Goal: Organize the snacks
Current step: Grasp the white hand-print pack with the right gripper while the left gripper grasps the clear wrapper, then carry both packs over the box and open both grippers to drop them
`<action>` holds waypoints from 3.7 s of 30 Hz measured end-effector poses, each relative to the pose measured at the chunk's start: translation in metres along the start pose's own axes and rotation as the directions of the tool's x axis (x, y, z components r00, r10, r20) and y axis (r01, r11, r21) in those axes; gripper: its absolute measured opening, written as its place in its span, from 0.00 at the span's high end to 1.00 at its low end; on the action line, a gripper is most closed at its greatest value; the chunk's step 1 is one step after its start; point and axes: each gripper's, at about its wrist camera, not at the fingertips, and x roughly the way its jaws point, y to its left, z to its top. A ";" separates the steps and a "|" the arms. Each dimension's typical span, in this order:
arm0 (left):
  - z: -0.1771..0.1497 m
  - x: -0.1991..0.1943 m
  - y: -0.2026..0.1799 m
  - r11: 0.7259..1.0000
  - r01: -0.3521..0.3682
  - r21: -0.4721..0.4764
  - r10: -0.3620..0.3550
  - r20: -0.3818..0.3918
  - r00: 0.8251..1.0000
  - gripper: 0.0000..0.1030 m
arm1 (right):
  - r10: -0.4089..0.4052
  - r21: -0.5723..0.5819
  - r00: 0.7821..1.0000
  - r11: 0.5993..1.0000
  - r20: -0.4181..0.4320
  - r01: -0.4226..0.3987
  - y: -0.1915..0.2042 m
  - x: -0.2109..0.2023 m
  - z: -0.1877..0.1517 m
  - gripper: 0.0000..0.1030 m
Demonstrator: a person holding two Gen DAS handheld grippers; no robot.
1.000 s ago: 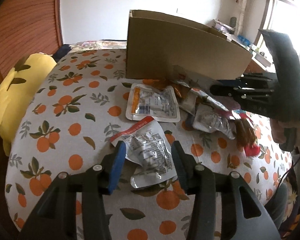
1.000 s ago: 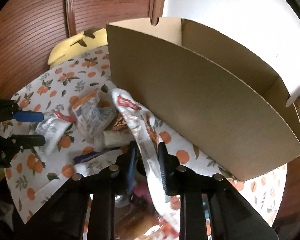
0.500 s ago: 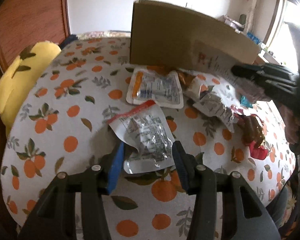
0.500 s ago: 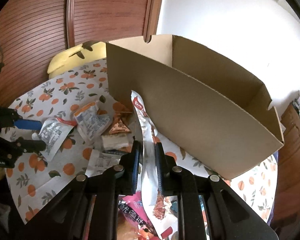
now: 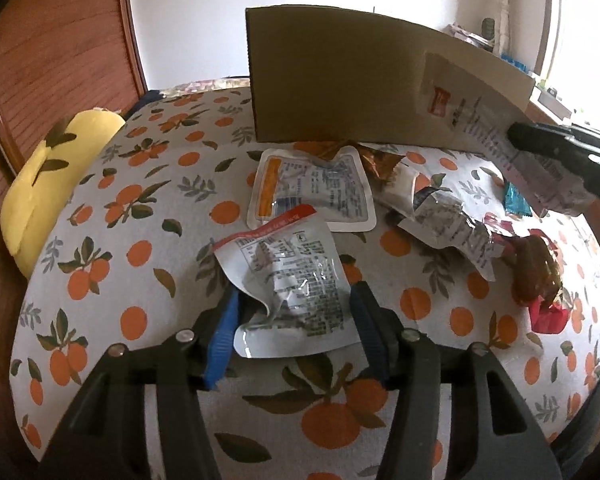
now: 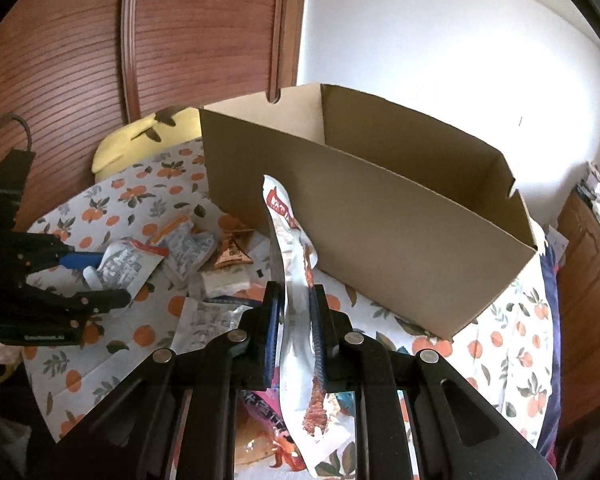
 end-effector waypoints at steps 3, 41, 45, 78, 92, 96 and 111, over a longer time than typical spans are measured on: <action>0.000 -0.001 0.000 1.000 0.003 -0.006 -0.003 0.003 1.000 0.47 | 0.006 0.014 1.000 1.000 0.010 -0.006 0.000 -0.003 -0.002 0.87; 0.043 -0.102 -0.027 0.984 0.137 0.111 -0.164 0.290 0.943 0.81 | -0.005 0.091 0.998 0.996 0.069 -0.002 -0.001 -0.053 0.005 0.88; 0.066 -0.105 -0.034 0.977 0.162 0.141 -0.200 0.327 0.924 0.81 | -0.042 0.079 0.995 0.996 0.089 0.035 -0.005 -0.073 0.020 0.88; 0.197 0.010 -0.040 0.961 0.234 0.146 -0.273 0.381 0.884 0.79 | -0.199 0.093 0.971 0.978 0.130 0.188 -0.086 0.017 0.101 0.88; 0.193 0.023 -0.032 0.953 0.285 0.103 -0.303 0.310 0.901 0.71 | -0.210 0.125 0.977 0.971 0.041 0.203 -0.085 0.051 0.089 0.87; 0.190 0.022 -0.028 0.957 0.270 0.103 -0.289 0.316 0.904 0.71 | -0.211 0.142 0.977 0.968 0.017 0.207 -0.084 0.055 0.088 0.85; 0.183 0.013 -0.029 0.958 0.256 0.129 -0.285 0.351 0.892 0.71 | -0.235 0.152 0.972 0.961 0.011 0.230 -0.064 0.028 0.086 0.85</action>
